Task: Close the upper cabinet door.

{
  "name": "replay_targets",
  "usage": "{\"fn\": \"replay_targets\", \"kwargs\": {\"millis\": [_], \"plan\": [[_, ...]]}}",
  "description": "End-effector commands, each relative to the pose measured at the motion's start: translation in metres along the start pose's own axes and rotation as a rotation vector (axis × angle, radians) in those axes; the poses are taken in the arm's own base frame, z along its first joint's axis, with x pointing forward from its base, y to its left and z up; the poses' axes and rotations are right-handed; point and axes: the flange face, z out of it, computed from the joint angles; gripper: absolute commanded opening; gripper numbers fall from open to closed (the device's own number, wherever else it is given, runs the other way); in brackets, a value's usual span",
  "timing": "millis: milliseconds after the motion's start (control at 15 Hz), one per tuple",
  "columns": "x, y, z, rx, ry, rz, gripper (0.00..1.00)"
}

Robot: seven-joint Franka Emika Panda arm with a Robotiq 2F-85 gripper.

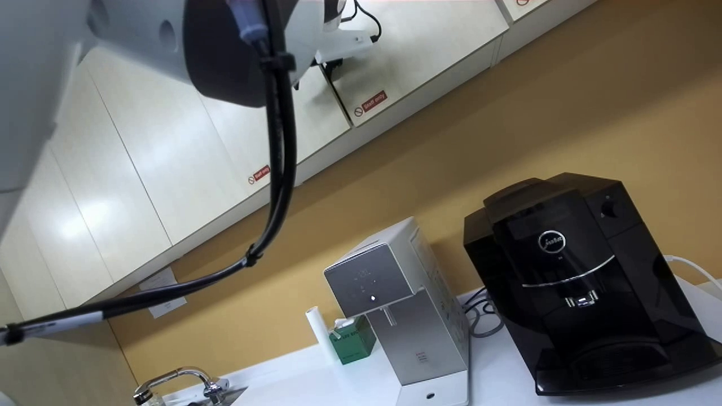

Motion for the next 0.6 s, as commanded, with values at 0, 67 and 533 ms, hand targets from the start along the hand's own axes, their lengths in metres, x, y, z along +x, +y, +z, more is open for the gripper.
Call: {"fn": "replay_targets", "kwargs": {"millis": [0, 67, 533], "plan": [[0.000, -0.013, -0.020, -0.061, -0.068, 0.033, 1.00], [-0.001, -0.015, -0.026, -0.087, -0.084, 0.043, 1.00], [-0.016, -0.022, -0.057, -0.226, -0.182, 0.140, 1.00]]}}
